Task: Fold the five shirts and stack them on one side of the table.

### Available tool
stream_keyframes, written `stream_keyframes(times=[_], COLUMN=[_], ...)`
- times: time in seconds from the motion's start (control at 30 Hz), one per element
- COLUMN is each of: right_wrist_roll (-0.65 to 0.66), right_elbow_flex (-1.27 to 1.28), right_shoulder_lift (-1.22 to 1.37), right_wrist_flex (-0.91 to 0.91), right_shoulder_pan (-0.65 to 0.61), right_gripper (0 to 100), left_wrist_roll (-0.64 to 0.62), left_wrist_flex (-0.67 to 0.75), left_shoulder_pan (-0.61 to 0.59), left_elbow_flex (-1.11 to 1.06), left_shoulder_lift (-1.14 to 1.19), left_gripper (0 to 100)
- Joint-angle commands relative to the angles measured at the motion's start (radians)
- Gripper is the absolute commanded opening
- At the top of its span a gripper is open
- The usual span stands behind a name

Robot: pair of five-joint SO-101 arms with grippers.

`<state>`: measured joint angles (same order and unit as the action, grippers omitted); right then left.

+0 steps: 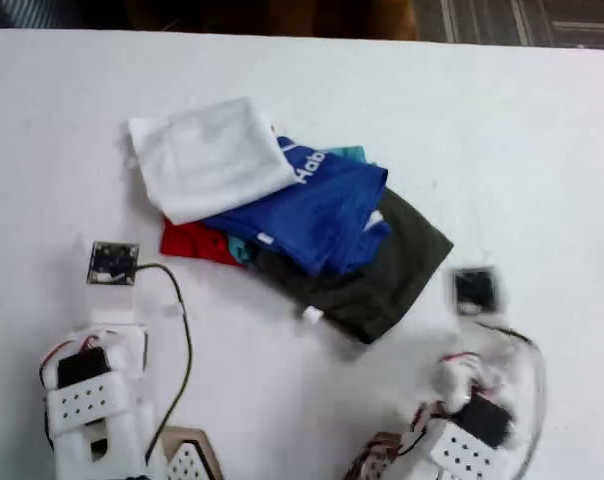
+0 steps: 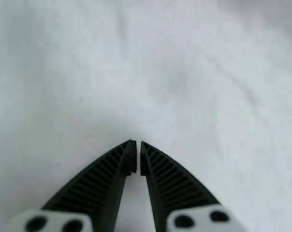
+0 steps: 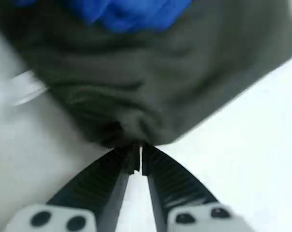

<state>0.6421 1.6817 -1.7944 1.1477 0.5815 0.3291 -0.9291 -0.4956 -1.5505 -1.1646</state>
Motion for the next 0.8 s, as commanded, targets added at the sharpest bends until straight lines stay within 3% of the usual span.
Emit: stream_keyframes(times=[0.0,0.6,0.77], right_wrist_roll=[0.051,0.051,0.051], right_elbow_flex=[0.009,0.009,0.009], right_shoulder_lift=[-0.001,-0.002,-0.002], right_wrist_flex=[-0.019,-0.021,-0.019], right_shoulder_pan=[0.216,0.216,0.222], right_gripper=[2.1,2.2,2.3], left_wrist_roll=[0.006,0.009,0.15], left_wrist_flex=[0.015,0.015,0.018], left_shoulder_pan=[-0.011,-0.011,-0.017], left_elbow_flex=[0.039,0.051,0.209], left_shoulder_lift=[0.008,0.008,0.008], left_gripper=[5,6,6])
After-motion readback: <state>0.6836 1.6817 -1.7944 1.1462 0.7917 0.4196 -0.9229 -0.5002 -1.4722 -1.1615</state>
